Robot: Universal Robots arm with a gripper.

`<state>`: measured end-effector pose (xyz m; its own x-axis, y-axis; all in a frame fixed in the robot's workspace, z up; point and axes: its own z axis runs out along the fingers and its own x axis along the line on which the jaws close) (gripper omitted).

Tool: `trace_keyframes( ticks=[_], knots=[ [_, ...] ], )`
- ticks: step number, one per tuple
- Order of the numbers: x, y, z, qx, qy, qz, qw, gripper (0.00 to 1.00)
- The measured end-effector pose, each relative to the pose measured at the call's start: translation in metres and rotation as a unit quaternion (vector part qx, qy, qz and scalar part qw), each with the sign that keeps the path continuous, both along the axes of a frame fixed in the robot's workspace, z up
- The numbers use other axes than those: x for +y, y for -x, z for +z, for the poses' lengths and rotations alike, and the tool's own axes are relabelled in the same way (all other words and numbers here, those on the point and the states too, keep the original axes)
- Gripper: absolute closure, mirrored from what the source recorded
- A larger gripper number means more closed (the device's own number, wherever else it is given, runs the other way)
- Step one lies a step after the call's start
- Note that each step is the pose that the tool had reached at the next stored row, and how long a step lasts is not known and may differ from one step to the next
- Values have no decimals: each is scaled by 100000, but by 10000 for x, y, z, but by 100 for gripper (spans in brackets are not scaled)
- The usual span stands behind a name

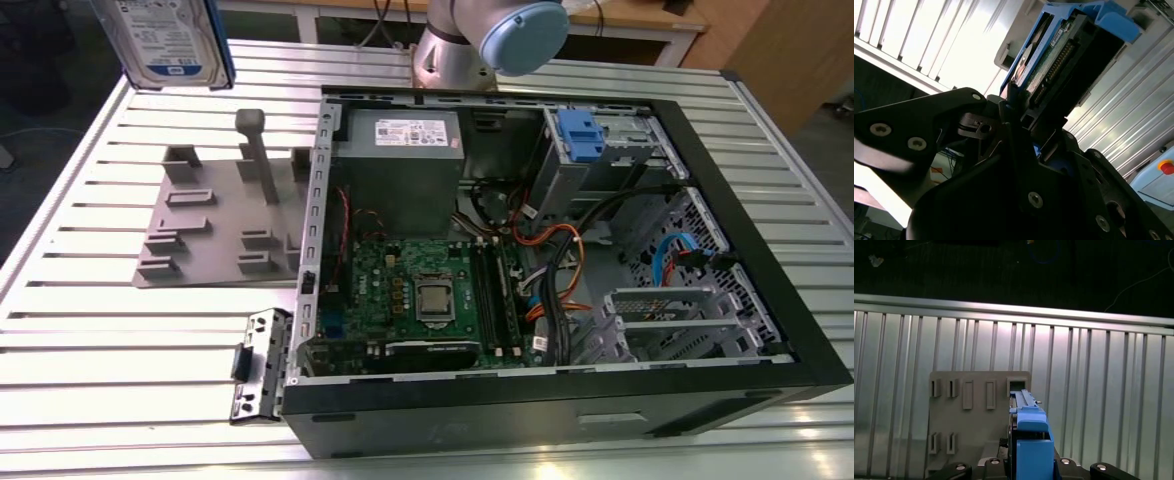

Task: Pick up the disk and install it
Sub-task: 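Pick up the disk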

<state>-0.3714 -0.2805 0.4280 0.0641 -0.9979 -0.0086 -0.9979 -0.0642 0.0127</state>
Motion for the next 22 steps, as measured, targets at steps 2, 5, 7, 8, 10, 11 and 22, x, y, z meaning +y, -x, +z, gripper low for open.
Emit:
trace_keyframes(
  ticks=[2, 5, 7, 8, 10, 11, 22],
  knots=[
    [0, 0, 11, 0, 1, 0, 100000, 64],
    [0, 0, 30, 0, 1, -2, 100000, 64],
    [0, 0, 42, -1, 1, -1, 100000, 64],
    [0, 0, 49, -2, 0, -1, 100000, 64],
    [0, 0, 60, -3, 0, -1, 100000, 64],
    [0, 0, 66, -1, 0, -2, 100000, 64],
    [0, 0, 136, -1, 0, -2, 100000, 64]
  ],
)
